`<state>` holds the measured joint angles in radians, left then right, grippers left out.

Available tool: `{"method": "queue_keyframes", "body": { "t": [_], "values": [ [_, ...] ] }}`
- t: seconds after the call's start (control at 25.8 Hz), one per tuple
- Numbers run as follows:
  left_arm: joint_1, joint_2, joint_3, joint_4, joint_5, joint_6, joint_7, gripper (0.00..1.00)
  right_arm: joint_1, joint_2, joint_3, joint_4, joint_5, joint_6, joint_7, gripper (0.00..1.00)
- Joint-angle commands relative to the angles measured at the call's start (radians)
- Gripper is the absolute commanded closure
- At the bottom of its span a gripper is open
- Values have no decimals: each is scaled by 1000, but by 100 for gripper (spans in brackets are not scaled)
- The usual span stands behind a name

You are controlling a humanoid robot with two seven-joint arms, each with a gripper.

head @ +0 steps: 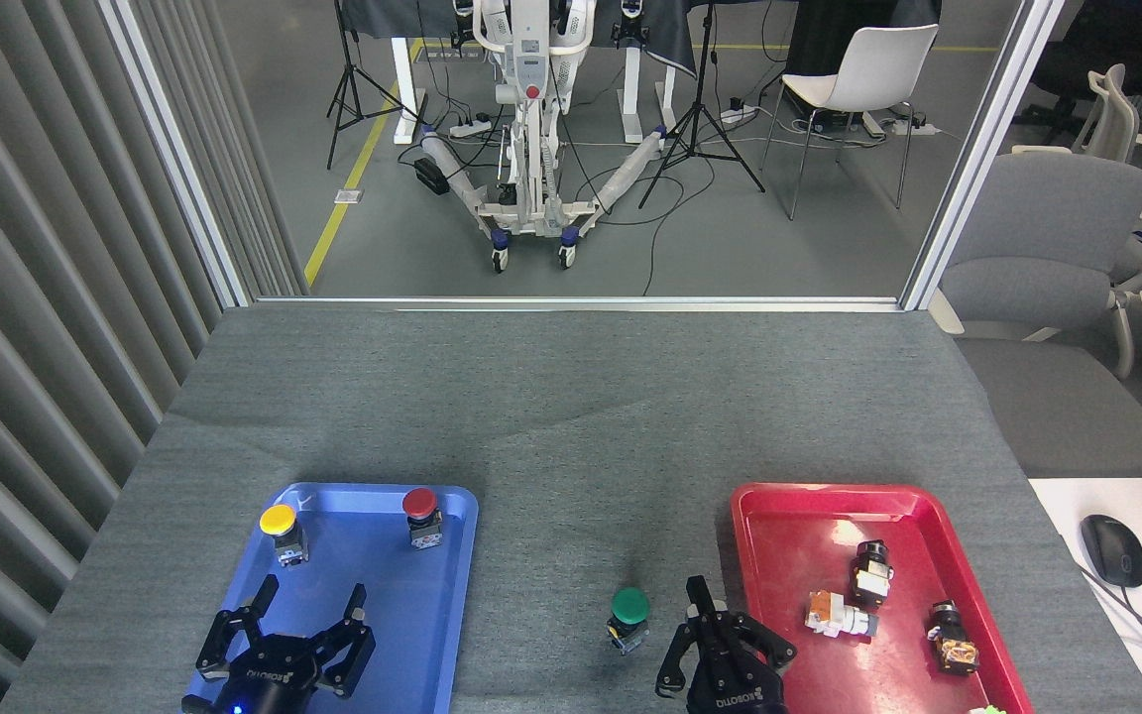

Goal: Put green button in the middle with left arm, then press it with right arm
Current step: 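Move the right gripper over the green button and press down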

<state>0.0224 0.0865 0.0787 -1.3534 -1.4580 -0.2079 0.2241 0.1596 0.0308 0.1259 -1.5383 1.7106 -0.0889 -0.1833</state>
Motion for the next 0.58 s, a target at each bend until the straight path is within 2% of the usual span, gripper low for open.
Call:
{"method": "queue_keyframes", "body": {
  "t": [0.0, 0.08, 0.23, 0.43, 0.54],
  "values": [
    [-9, 1, 42, 3, 93, 4, 18, 1, -22, 0, 35, 23, 34, 9, 44, 100],
    [-13, 2, 47, 8, 137, 4, 41, 1, -26, 6, 38, 30, 44, 9, 54, 100],
    [-10, 1, 46, 17, 140, 5, 44, 1, -52, 12, 46, 56, 50, 12, 88, 100],
    [-13, 1, 47, 69, 130, 9, 43, 1, -103, 6, 117, 159, 50, 104, 100, 100],
    [-24, 2, 47, 80, 134, 7, 43, 1, -103, 9, 120, 167, 50, 109, 100, 100]
  ]
}}
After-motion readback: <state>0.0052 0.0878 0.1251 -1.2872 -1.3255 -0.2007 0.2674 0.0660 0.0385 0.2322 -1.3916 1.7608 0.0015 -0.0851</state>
